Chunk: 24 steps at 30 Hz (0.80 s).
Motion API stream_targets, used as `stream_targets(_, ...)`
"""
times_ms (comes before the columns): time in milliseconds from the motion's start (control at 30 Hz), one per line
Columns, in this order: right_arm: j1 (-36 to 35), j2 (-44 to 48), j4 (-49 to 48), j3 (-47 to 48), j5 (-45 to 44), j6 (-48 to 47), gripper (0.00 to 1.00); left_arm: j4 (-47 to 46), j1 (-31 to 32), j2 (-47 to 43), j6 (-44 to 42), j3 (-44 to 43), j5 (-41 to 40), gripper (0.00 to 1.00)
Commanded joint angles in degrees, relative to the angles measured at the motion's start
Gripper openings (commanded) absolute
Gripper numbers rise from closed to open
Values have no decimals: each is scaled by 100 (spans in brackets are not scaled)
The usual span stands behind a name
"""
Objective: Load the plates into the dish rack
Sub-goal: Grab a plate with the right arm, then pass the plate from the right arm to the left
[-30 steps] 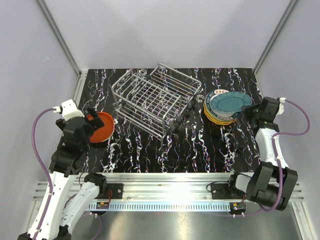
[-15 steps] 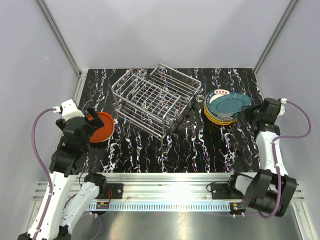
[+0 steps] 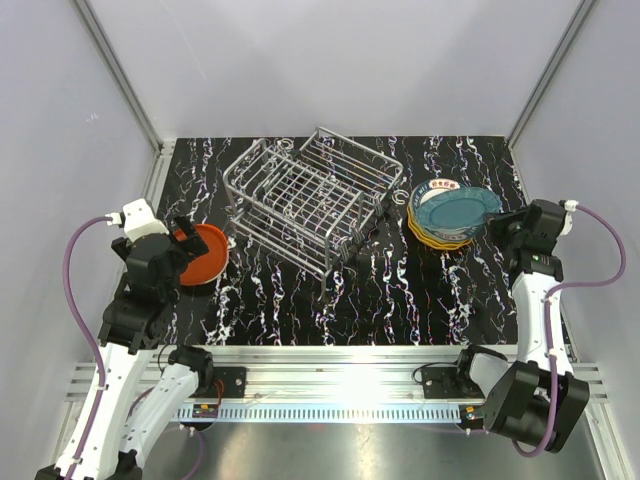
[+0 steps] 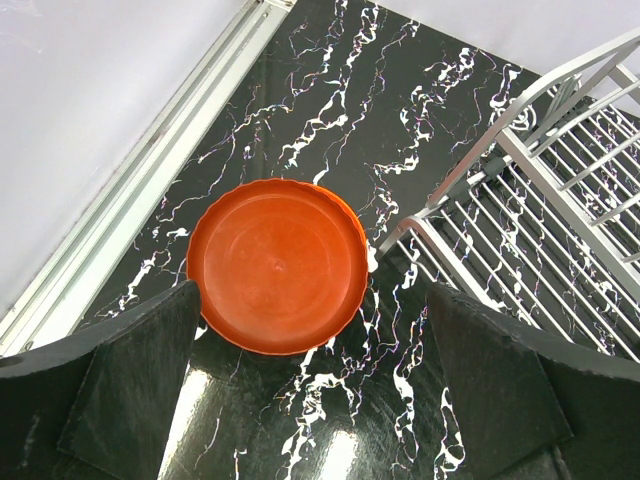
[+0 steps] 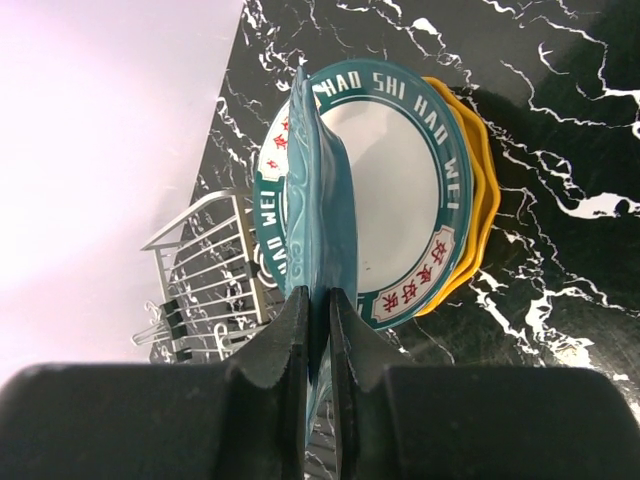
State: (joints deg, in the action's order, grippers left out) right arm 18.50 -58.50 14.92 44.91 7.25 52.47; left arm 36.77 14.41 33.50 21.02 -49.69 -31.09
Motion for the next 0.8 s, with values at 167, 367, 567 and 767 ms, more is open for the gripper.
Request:
stream_targets(167,-13,620,-692,501,444,413,0,-179,44,43,52,-23,85,99)
stream_targets(367,-13,691,-517,1011,646,361,0,-232,114,87,-36,-32,437,99)
stream_targets(567,-13,700,-499,1406,892,457,0,-311,132,148,-63,-128,1209,99)
stream_targets(767,-13,621,-648,1749,1261,650,0,-57,132,280,464,-734,2631,99)
